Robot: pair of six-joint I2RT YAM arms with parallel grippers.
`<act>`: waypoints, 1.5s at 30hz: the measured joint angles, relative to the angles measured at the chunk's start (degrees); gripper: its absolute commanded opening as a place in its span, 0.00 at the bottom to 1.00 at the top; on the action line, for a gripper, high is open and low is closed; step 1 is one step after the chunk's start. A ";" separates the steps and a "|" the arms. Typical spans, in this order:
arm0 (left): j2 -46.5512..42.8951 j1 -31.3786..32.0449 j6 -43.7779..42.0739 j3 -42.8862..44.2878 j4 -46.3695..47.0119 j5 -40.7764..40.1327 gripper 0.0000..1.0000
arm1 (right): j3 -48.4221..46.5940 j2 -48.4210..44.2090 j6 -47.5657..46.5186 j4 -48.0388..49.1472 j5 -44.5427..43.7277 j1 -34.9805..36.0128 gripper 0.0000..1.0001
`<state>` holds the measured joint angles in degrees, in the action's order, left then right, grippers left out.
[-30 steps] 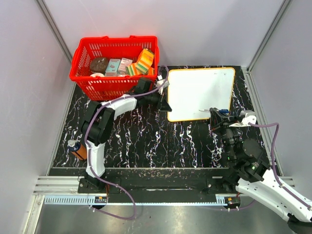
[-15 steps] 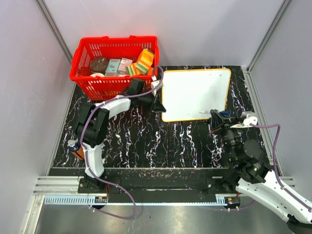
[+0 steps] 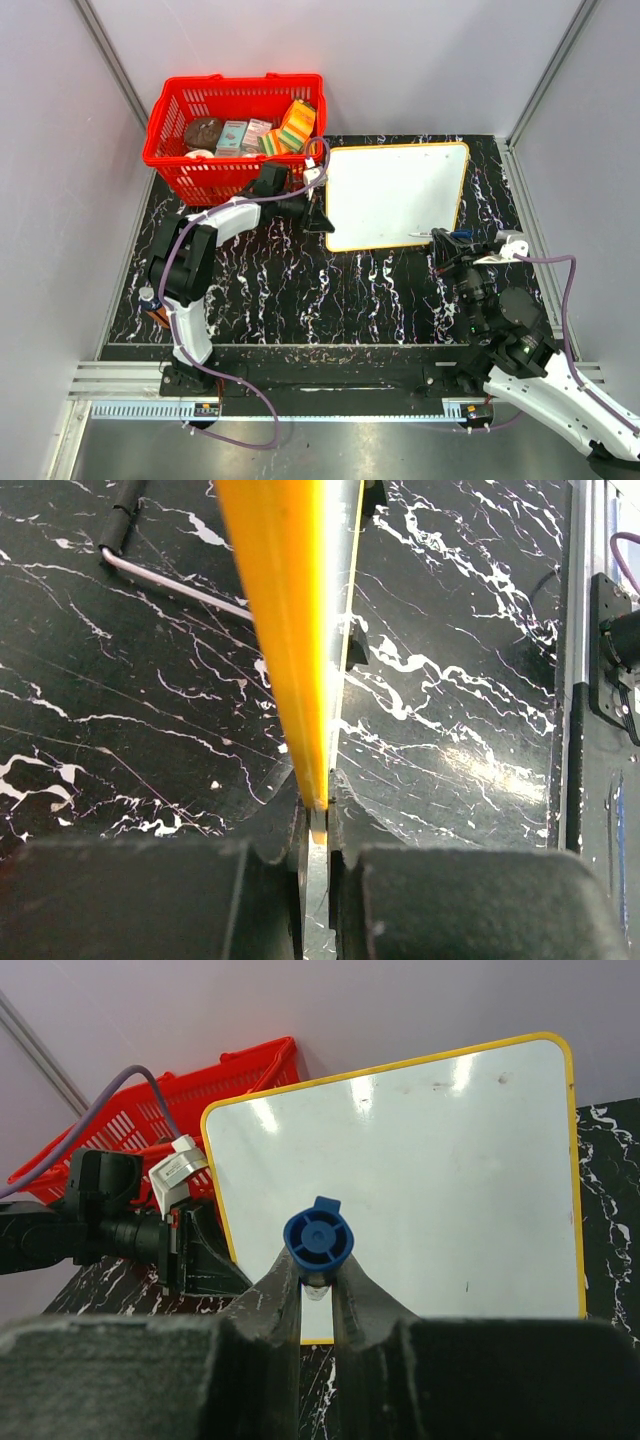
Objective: Write a sentence on the whiteboard
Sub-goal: Move the whiteboard to the center of the board.
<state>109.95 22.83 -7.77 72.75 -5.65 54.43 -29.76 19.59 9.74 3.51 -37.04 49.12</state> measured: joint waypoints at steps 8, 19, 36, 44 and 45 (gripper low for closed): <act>-0.09 0.17 -5.40 0.70 -2.73 4.76 0.00 | -0.02 -0.22 0.66 -0.81 -0.02 0.00 0.00; 0.50 1.51 -15.17 2.43 -13.33 12.26 0.00 | -0.02 -0.63 1.27 -2.19 -0.04 0.00 0.00; 2.49 3.19 -11.37 -4.76 -24.22 14.93 0.00 | -0.02 -0.63 2.12 -2.58 -0.04 0.00 0.00; 1.90 4.20 -2.80 -7.30 -16.72 11.96 0.02 | -0.02 -0.63 2.12 -2.99 -0.35 0.00 0.00; 1.90 4.26 -2.56 -7.30 -16.50 11.89 0.05 | -0.02 -0.63 2.12 -3.02 -0.50 0.00 0.00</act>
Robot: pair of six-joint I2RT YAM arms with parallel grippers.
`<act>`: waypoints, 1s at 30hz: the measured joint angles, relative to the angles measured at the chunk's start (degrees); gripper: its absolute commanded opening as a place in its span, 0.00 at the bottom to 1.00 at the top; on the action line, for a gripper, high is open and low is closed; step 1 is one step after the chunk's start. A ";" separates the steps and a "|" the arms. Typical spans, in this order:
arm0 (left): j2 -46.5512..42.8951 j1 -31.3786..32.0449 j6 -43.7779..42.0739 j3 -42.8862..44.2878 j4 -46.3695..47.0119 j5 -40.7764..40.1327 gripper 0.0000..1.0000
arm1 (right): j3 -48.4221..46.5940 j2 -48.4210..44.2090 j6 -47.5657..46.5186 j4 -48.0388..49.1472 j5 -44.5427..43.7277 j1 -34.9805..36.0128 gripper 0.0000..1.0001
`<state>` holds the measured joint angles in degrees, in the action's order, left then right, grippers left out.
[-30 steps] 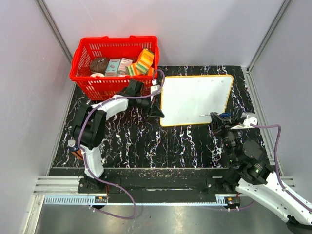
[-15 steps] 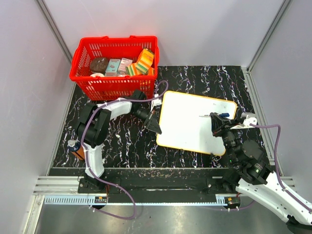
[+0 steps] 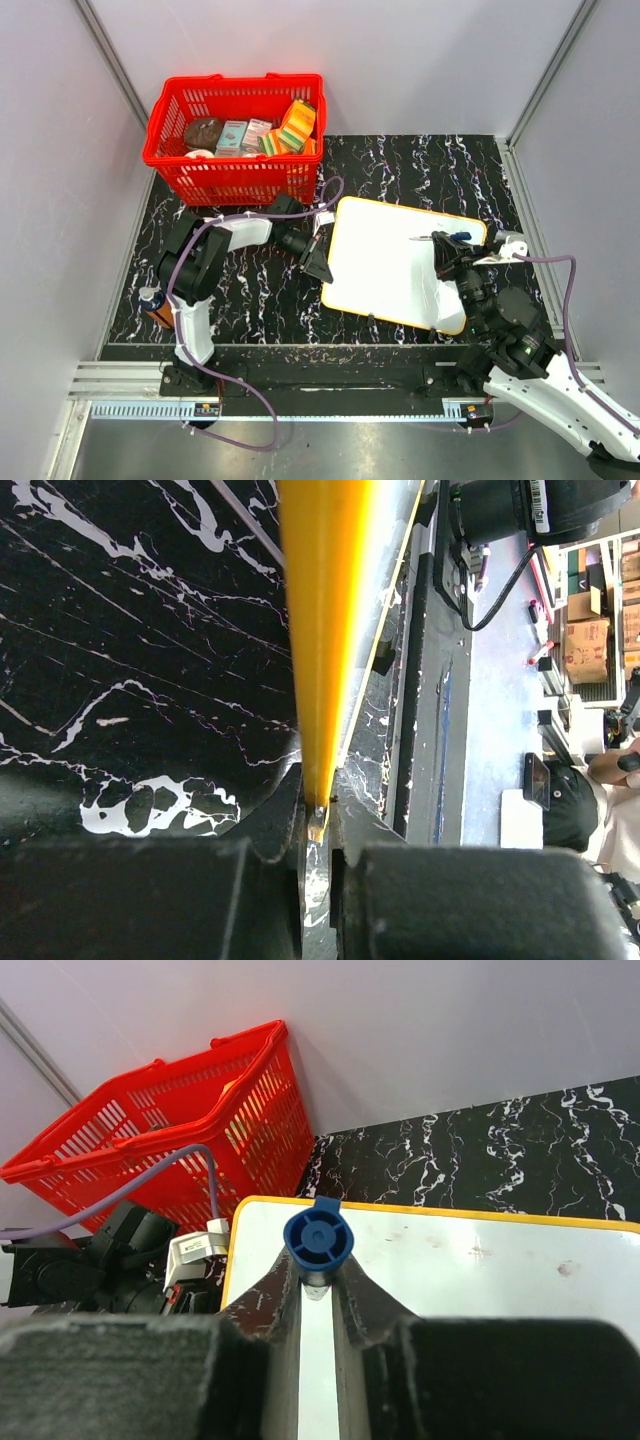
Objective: Write a sentence on the whiteboard
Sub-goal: Move the whiteboard to the center of the board.
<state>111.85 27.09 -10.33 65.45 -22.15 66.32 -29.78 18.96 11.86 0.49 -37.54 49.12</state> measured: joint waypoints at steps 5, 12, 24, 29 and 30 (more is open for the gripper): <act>-1.11 0.09 0.09 -0.98 1.09 -1.44 0.29 | 0.00 -0.59 0.09 -0.20 -0.59 0.00 0.00; -3.19 0.35 -1.18 -2.40 2.08 -8.68 0.54 | 0.00 -0.81 0.52 -0.20 -0.59 0.00 0.00; -12.59 -3.34 -3.04 -5.64 2.62 -10.25 0.90 | 0.00 -2.19 1.09 -0.37 -0.57 0.00 0.00; -15.96 -9.07 0.85 -5.79 4.83 -7.72 0.98 | 0.00 -1.79 1.57 -0.37 -0.46 0.00 0.00; -15.96 -9.73 1.29 -5.73 5.25 -7.52 0.98 | 0.00 -1.51 1.73 -0.35 -0.42 0.00 0.00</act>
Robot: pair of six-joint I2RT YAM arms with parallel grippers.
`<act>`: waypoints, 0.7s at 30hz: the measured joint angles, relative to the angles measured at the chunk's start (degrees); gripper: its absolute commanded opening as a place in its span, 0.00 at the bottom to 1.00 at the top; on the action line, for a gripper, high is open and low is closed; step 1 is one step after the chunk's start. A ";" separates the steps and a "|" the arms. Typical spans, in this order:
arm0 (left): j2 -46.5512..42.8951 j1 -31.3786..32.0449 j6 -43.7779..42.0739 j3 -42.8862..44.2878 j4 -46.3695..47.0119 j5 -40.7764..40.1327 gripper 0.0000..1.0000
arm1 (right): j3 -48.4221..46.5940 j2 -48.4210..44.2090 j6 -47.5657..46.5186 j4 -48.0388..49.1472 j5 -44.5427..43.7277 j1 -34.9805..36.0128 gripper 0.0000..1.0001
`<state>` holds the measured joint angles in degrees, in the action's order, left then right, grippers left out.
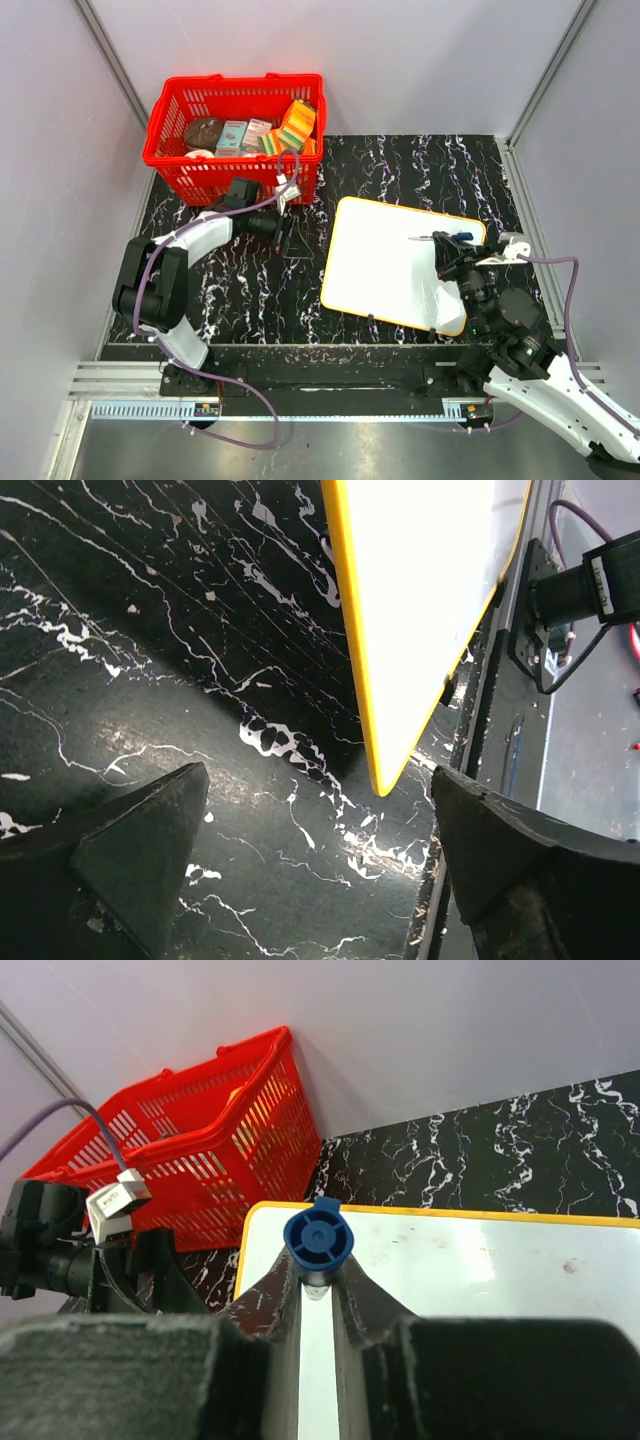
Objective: Write a sentence on the whiteboard
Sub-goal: Hold the whiteboard on the whiteboard stand.
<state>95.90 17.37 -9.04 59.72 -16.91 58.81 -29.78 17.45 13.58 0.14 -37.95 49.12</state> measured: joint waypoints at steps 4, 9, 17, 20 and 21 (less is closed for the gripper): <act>0.00 -0.83 2.08 0.22 0.44 0.09 0.99 | -0.17 2.75 0.70 -0.02 0.66 0.00 0.00; -0.07 -0.37 4.09 0.87 1.79 -0.35 0.99 | -0.70 6.58 1.95 -0.04 2.71 0.00 0.00; 4.92 1.75 4.96 9.97 2.73 0.74 0.98 | -0.87 10.78 3.50 0.02 5.60 0.00 0.00; 8.15 3.13 4.66 13.11 2.84 0.96 0.98 | -1.07 10.91 3.63 0.04 5.99 0.00 0.00; 8.85 3.48 4.66 13.68 2.82 0.96 0.97 | -1.20 10.91 3.63 0.07 6.03 0.00 0.00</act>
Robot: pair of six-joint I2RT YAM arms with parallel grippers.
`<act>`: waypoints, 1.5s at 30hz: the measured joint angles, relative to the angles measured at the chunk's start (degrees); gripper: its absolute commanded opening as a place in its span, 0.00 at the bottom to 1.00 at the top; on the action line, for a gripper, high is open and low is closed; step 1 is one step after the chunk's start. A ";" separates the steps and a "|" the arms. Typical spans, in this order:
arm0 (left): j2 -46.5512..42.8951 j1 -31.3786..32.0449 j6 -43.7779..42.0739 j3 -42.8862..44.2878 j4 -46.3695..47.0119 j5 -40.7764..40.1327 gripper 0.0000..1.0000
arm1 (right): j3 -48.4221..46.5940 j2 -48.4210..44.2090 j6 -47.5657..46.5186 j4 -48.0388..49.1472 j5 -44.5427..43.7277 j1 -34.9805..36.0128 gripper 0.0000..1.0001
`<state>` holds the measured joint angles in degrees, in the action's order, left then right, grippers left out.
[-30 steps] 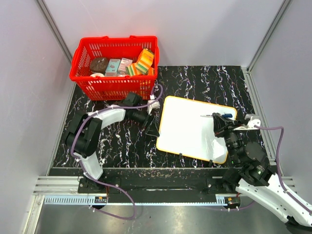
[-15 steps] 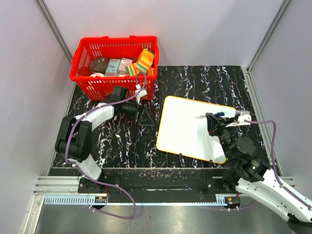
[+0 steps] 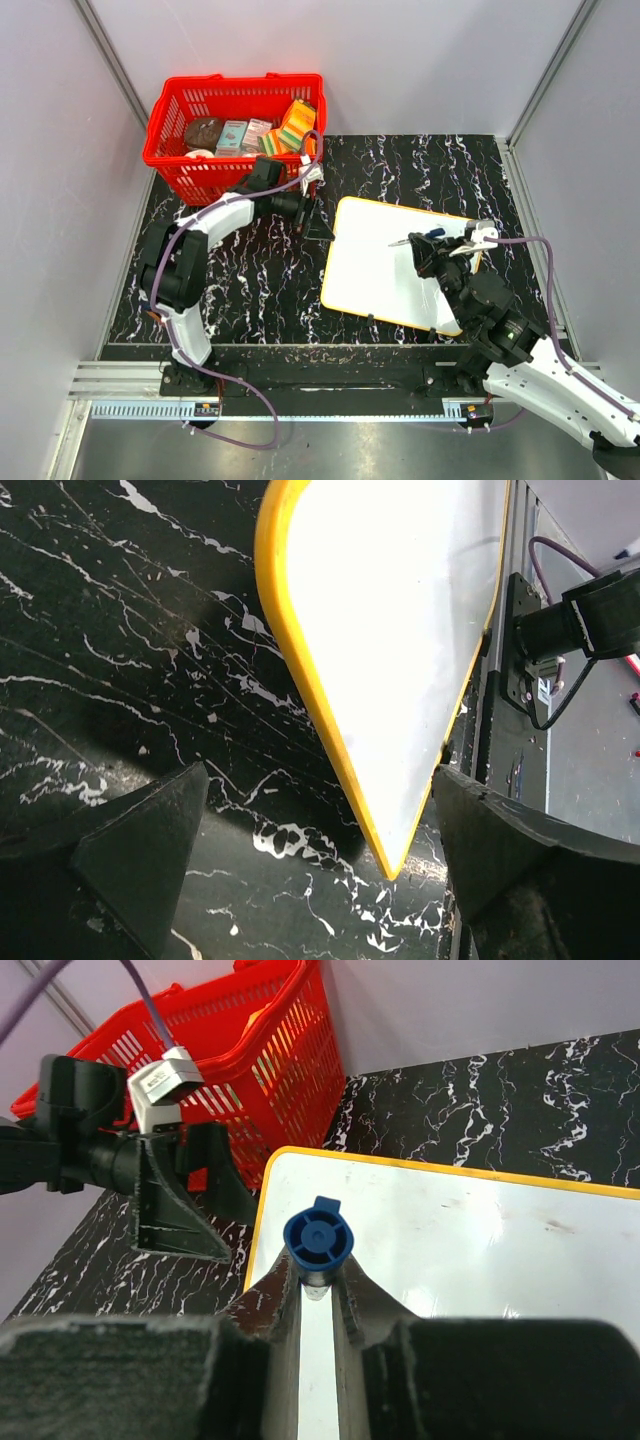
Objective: Write a sentence on the whiteboard
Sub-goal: Hold the whiteboard on the whiteboard stand.
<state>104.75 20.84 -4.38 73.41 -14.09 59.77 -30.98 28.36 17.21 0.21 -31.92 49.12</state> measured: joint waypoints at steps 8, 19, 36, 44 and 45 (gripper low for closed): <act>5.95 1.33 0.17 3.89 -0.07 1.40 0.94 | -0.39 -0.31 -0.02 0.37 0.00 0.00 0.00; 8.37 4.35 0.81 8.50 -0.37 5.18 0.53 | -0.39 -0.83 0.00 0.37 -0.02 0.00 0.00; 9.14 3.93 6.51 8.52 -1.77 12.50 0.00 | -0.39 -1.31 -0.02 0.39 -0.13 0.00 0.00; 4.83 1.31 11.08 0.81 4.11 10.88 0.00 | -0.39 -1.36 -0.46 0.37 -0.39 0.00 0.00; 4.57 1.16 11.08 0.52 4.17 10.84 0.00 | -0.39 -1.36 -0.48 0.39 -0.42 0.00 0.00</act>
<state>109.32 22.00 6.70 73.93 -9.91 70.61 -31.38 27.00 16.73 0.60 -32.34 49.12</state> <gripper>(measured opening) 0.094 0.189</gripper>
